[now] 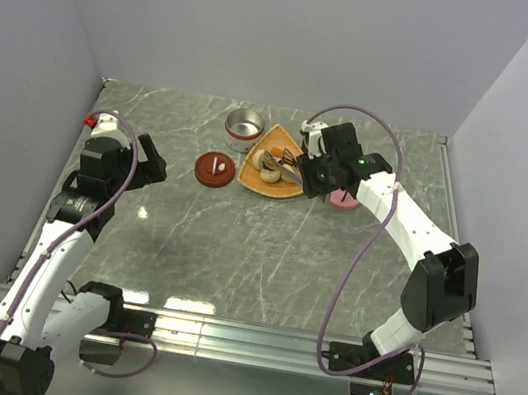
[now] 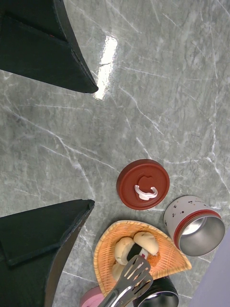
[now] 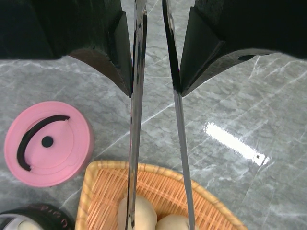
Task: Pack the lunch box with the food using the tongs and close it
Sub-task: Pick up the food using the clamp
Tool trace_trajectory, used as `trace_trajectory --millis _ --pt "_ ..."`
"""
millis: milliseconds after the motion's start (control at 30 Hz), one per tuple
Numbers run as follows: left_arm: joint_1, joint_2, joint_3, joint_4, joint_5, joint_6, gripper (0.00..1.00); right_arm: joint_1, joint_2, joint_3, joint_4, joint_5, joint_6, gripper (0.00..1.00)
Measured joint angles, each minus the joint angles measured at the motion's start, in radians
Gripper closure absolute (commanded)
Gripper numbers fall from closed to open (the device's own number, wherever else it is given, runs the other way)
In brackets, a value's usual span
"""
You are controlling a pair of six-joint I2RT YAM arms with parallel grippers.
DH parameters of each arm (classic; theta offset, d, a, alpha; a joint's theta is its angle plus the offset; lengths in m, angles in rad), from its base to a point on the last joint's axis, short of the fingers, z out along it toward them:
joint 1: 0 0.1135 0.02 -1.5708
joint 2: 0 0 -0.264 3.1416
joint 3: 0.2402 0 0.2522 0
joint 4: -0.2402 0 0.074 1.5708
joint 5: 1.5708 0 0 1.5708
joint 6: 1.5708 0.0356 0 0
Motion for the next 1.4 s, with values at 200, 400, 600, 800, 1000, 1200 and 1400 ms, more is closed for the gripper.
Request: trace_trajectory --millis 200,400,600,800,1000,1200,1400 --pt "0.0 0.0 -0.002 0.0 0.0 0.0 0.0 0.003 0.027 0.057 -0.013 0.005 -0.008 0.52" --pt "0.0 -0.003 -0.006 0.002 0.0 0.0 0.01 0.004 0.054 0.066 -0.024 0.002 -0.014 0.54" --pt "0.0 -0.003 -0.018 0.002 0.0 0.0 0.0 0.011 0.059 0.066 -0.035 -0.001 -0.024 0.64" --pt "0.0 -0.003 -0.018 0.003 0.0 -0.001 0.0 0.017 0.059 0.075 -0.042 0.002 -0.025 0.75" --pt "0.0 -0.009 -0.019 0.003 0.0 -0.001 0.0 0.022 0.059 0.111 -0.049 0.009 -0.019 0.8" --pt "0.0 -0.009 -0.019 0.003 0.0 -0.001 0.0 0.023 0.058 0.135 -0.058 0.018 -0.003 0.8" --pt "0.0 -0.009 -0.019 0.003 0.0 -0.001 0.0 0.024 0.057 0.168 -0.067 0.026 0.009 0.81"
